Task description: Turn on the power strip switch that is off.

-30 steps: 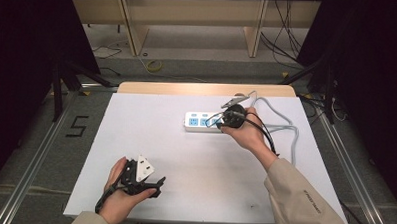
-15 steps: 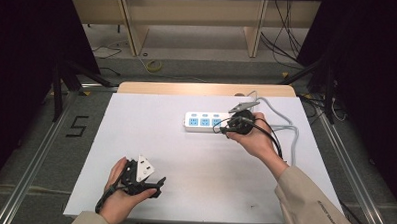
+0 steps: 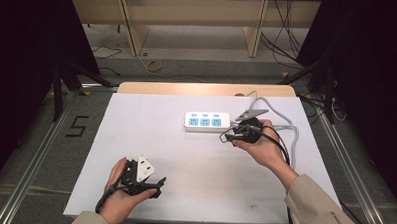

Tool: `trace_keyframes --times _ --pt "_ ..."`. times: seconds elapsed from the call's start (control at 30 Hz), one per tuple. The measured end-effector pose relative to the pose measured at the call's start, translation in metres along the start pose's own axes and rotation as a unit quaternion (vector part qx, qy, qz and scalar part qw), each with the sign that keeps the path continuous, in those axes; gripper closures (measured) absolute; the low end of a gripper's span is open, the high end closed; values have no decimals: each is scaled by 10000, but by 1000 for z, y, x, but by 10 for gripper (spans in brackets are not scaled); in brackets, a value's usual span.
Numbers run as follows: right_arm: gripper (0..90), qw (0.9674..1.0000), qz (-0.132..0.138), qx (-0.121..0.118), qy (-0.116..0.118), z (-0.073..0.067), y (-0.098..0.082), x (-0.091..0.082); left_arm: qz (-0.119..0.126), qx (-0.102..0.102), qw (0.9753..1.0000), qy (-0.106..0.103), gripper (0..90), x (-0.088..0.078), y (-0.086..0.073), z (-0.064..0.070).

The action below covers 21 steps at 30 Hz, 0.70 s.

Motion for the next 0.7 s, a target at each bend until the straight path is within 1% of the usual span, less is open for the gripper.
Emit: trace_keyframes --times 0.17,0.33,0.43,0.7 --pt "572 10000 -15 16 4 0 -7 -7 -13 -9 10000 -6 165 0 0 0" --pt "563 10000 10 96 7 2 -14 -14 -5 -16 10000 -5 165 0 0 0" --pt "554 9998 67 167 2 3 -20 -19 -9 -26 10000 -11 164 0 -1 0" --pt "520 9996 201 210 -23 5 -34 -35 -23 -47 10000 -26 165 1 -1 0"
Point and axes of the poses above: each handheld gripper's, and its own axes: x roughly forward along the jaws, y roughly out of its top, z roughly to its right, the point moved 8 cm from there along x, roughly forward along the jaws
